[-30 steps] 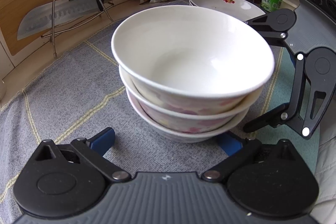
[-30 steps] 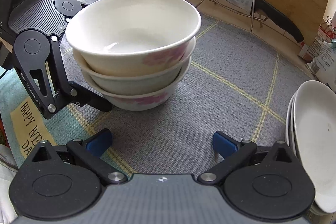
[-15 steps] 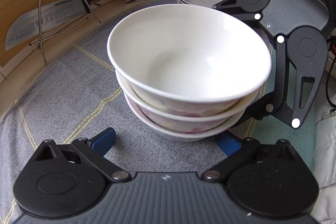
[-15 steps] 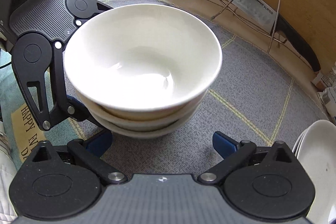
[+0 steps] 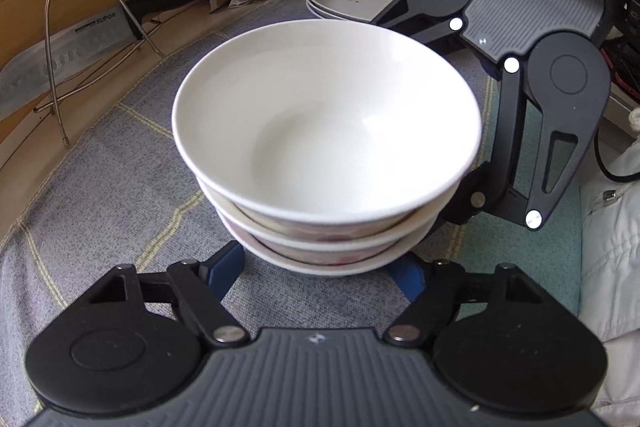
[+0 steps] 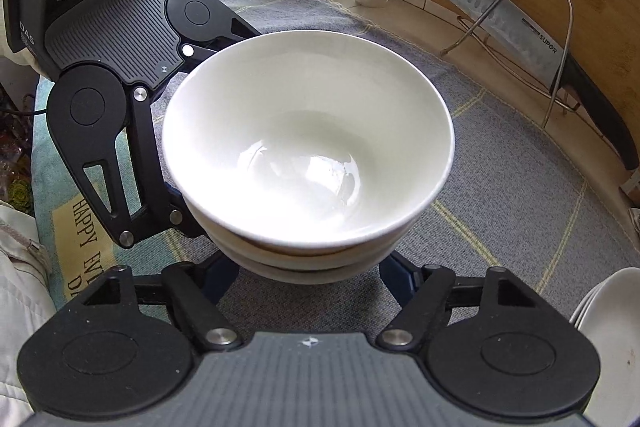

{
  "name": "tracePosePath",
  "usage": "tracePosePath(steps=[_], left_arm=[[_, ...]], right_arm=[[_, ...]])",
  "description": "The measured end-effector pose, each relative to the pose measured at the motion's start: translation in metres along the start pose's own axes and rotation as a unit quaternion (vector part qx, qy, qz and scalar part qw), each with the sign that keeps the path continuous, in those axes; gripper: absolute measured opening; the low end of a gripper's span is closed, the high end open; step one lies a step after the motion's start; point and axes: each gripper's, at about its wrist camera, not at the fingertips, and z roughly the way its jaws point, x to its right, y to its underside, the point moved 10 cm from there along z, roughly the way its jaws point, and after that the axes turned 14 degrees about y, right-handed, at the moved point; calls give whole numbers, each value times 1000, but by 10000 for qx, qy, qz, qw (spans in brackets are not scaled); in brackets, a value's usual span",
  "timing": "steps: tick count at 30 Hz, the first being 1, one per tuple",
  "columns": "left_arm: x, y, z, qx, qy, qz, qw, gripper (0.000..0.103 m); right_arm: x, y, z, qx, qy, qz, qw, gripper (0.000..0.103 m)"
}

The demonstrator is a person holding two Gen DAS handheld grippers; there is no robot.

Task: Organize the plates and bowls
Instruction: 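Grip the stacked bowls from opposite rims with the left and right tools, then lift and carry the bowl stack with both tools toward the plate stack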

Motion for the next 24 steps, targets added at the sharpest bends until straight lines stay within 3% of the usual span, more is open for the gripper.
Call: tracePosePath(steps=[8, 14, 24], left_arm=[[0, -1, 0, -46, 92, 178, 9998, 77], [5, -4, 1, -118, -2, 633, 9979, 77], [3, -3, 0, -139, 137, 613, 9979, 77]], right_arm=[[-2, -2, 0, 31, -9, -229, 9997, 80], [-3, -4, 1, -17, -9, -400, 9992, 80], [-3, -5, 4, -83, 26, -423, 9991, 80]])
